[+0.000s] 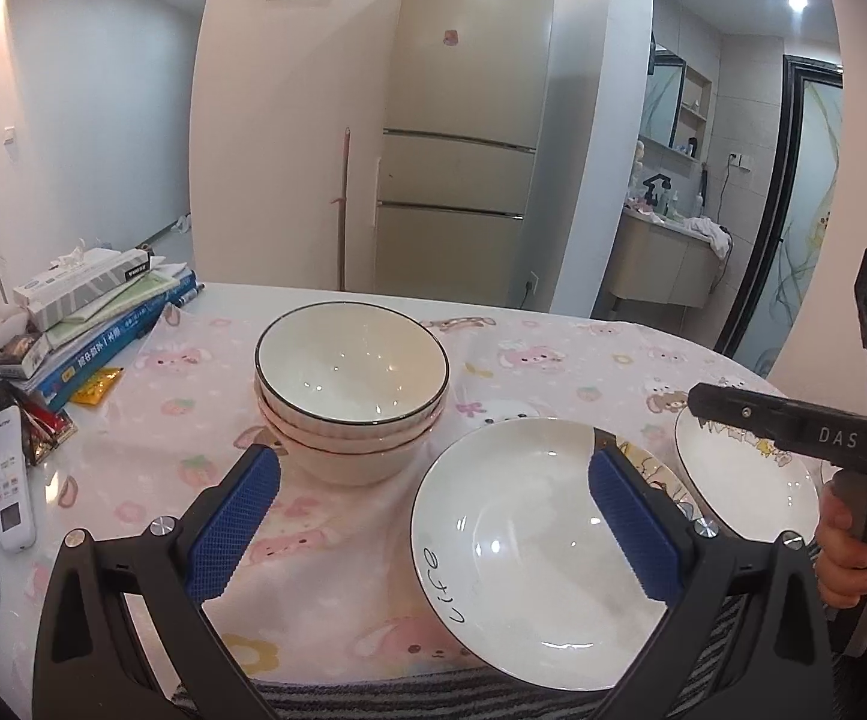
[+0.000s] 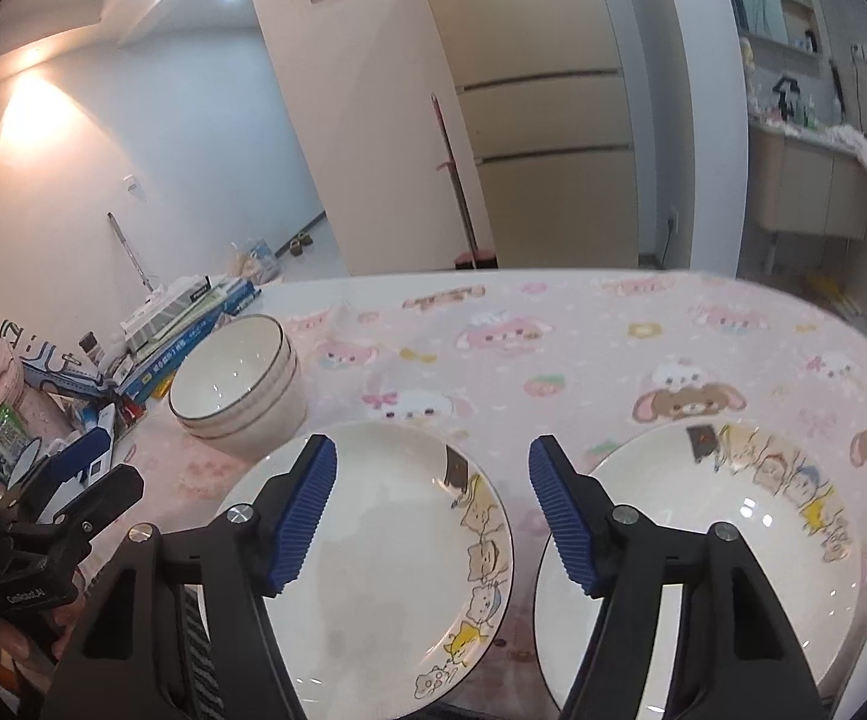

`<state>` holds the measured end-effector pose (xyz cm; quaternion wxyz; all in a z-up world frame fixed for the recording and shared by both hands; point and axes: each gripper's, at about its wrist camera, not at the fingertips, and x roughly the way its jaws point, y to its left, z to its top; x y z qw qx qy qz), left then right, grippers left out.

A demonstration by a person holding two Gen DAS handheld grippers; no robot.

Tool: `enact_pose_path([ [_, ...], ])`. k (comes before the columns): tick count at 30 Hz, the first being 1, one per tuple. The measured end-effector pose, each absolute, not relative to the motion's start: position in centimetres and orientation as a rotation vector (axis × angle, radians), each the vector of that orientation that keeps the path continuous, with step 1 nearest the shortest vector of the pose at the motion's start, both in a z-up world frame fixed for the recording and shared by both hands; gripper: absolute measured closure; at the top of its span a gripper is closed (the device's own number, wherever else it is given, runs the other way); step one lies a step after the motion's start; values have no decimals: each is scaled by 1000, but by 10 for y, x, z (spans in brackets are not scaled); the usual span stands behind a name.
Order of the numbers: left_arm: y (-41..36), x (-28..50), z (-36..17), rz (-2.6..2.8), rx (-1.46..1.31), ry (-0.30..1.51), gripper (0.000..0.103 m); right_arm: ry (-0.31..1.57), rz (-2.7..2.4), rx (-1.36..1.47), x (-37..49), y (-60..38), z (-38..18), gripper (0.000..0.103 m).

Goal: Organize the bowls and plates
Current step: 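Grip the rim of the white 'life' cartoon plate with both grippers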

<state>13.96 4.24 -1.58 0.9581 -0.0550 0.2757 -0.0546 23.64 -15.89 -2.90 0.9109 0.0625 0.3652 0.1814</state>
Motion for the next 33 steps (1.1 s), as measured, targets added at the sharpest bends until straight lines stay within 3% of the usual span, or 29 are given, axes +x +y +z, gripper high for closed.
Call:
enact_pose_path([
  [9, 46, 160, -37, -41, -124, 715, 1, 853, 390, 96, 245, -147, -51, 45],
  [12, 54, 172, -51, -91, -198, 807, 13, 873, 344, 51, 248, -138, -62, 53],
  [17, 53, 172, -57, -118, -206, 828, 25, 903, 280, 28, 257, -142, -73, 65],
  [18, 50, 173, -59, -121, -192, 842, 32, 909, 278, 31, 259, -143, -75, 65],
  [21, 43, 180, -68, -132, -173, 904, 65, 927, 273, 22, 261, -143, -79, 70],
  [24, 44, 187, -78, -165, -200, 959, 79, 935, 265, 4, 265, -143, -84, 74],
  [28, 47, 188, -82, -168, -227, 978, 86, 974, 294, 83, 273, -150, -94, 75],
  [33, 44, 195, -92, -220, -238, 1052, 82, 983, 338, 104, 276, -153, -97, 75],
])
